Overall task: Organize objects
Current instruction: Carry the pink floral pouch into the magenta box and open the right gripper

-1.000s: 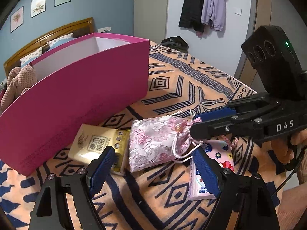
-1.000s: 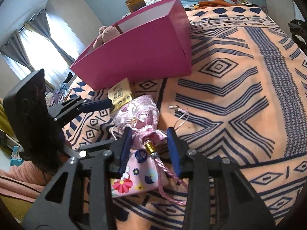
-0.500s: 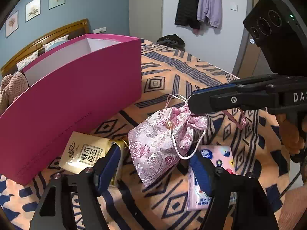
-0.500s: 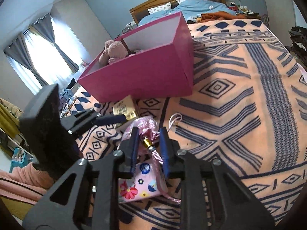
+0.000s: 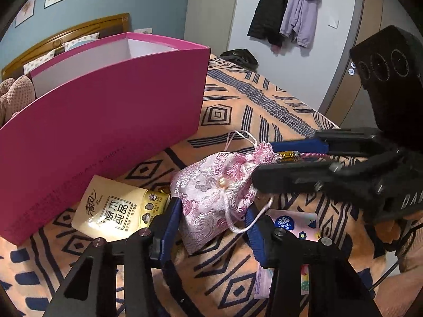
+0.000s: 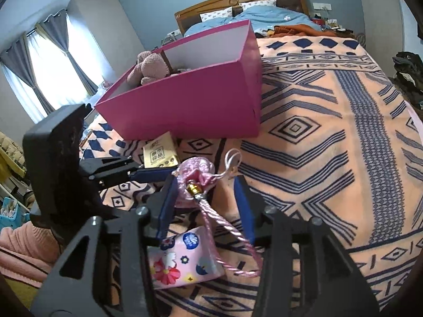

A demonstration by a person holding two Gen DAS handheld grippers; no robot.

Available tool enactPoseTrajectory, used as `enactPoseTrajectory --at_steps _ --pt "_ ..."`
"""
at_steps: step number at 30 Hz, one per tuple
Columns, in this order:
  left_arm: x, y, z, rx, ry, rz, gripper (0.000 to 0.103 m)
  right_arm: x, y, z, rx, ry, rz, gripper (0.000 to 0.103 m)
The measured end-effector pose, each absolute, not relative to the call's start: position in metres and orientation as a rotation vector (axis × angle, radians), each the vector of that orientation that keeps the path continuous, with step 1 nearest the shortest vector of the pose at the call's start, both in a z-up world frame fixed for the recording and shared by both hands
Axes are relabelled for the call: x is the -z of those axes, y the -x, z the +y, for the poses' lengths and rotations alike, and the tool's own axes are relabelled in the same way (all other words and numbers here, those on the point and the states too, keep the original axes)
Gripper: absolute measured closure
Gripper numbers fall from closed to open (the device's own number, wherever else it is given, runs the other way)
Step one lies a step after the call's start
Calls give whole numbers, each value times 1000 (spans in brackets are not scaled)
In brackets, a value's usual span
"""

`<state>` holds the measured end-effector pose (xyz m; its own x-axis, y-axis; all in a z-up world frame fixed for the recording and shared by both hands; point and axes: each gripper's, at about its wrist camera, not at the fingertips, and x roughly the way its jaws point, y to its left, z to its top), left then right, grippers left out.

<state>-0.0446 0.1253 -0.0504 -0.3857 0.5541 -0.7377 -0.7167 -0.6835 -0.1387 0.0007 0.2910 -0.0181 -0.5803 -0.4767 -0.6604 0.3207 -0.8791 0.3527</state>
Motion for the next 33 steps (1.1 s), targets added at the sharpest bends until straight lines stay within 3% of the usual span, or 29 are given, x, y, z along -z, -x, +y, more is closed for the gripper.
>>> enactPoseTrajectory --at_steps 1,2,4,7,23,33 --pt "50 45 126 -2104 1018 257 56 20 0 288 2427 -1109 -264 57" --pt "50 44 126 -2105 1021 254 56 22 1 286 2421 -1117 -260 67" --pt "47 44 124 -2098 1025 232 57 23 2 283 2397 -1115 -272 76" --pt "32 40 121 -2102 988 203 57 13 -2 283 2400 -1081 -279 78" --pt "-100 81 102 -2266 740 149 57 -122 15 268 2429 -702 -193 79" --pt "-96 155 89 -2341 839 93 57 -142 97 245 2392 -715 -178 79"
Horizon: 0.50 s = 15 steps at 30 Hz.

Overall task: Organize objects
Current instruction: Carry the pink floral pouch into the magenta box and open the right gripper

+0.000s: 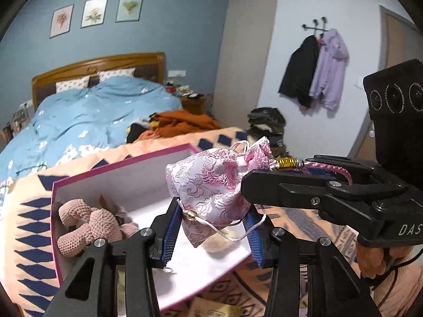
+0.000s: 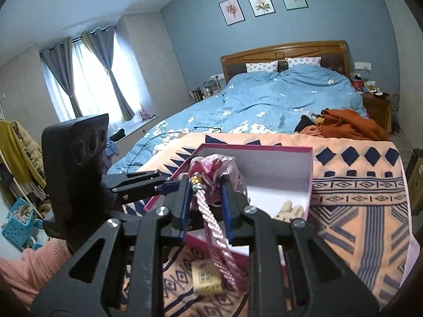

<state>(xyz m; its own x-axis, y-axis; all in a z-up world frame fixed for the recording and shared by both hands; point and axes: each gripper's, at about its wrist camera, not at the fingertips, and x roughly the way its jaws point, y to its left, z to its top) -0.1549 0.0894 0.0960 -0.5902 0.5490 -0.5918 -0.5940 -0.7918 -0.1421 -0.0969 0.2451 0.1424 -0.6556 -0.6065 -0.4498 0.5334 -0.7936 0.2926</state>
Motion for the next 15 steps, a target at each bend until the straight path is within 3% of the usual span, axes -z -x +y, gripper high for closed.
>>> enactPoseTrajectory --at_steps 13,15 --pt "-21 200 101 -2368 1131 199 57 -72 160 238 2386 -1018 -88 78" --pt "-18 199 101 -2396 1137 222 56 -66 163 239 2435 -1052 -32 72"
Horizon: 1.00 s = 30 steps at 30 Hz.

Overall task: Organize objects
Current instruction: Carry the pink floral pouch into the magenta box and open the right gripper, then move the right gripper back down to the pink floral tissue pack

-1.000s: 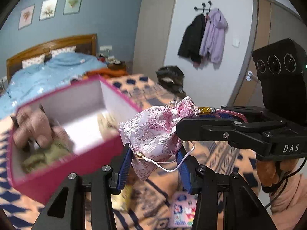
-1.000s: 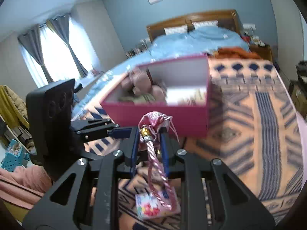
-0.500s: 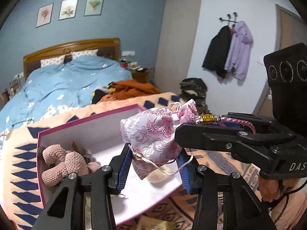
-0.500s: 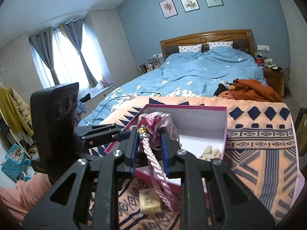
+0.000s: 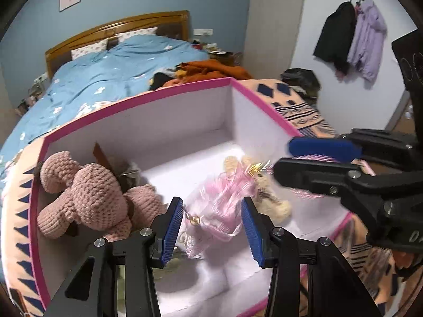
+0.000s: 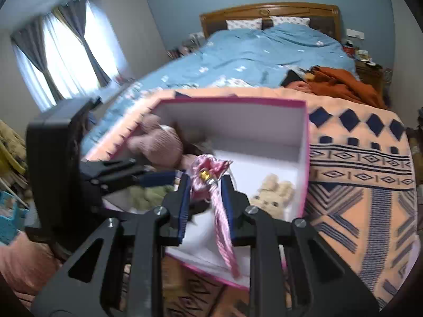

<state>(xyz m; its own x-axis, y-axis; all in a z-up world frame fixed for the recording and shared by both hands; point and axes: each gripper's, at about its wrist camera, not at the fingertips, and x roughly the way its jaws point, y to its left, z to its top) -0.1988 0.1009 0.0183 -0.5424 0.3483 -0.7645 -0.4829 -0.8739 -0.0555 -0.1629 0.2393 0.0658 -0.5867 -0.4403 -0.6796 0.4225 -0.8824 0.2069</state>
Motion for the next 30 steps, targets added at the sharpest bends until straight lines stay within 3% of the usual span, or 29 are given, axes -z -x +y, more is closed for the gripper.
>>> enactPoseTrajectory --at_steps 2,12,19,30 --pt "-19 194 100 -2406 1124 234 52 -62 165 245 2474 -1076 -19 66" --pt "-51 132 80 -2504 851 237 33 -70 126 267 2527 -973 -71 65" --pt "-64 67 60 -2439 729 177 24 -76 66 283 2479 -850 -141 54" --pt "6 10 86 -2227 951 138 19 -6 -2 290 2387 -1050 -161 52"
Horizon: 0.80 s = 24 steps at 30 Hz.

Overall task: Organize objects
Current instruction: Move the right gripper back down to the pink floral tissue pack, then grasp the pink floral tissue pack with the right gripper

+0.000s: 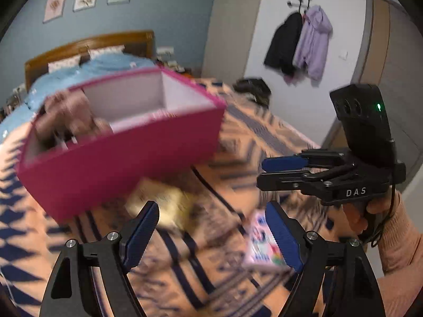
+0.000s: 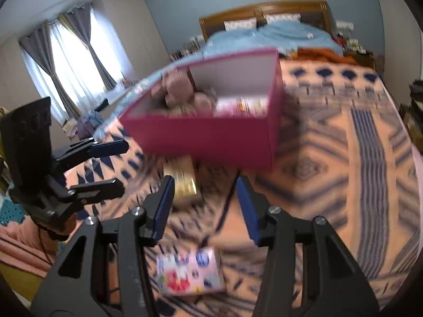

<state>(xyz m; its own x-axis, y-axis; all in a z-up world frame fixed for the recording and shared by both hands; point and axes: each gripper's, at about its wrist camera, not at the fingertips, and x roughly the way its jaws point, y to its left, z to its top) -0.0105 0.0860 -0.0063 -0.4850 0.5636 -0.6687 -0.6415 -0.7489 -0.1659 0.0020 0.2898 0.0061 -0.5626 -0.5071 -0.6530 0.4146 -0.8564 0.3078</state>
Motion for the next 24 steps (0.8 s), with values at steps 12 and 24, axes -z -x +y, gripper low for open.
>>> enactPoseTrajectory --at_steps 12,24 --pt "57 -8 103 -2071 1180 38 21 42 -29 308 2347 -1169 -298 52" --pt "67 -14 111 -1980 1282 -30 47 47 -33 303 2325 -1178 -290 52"
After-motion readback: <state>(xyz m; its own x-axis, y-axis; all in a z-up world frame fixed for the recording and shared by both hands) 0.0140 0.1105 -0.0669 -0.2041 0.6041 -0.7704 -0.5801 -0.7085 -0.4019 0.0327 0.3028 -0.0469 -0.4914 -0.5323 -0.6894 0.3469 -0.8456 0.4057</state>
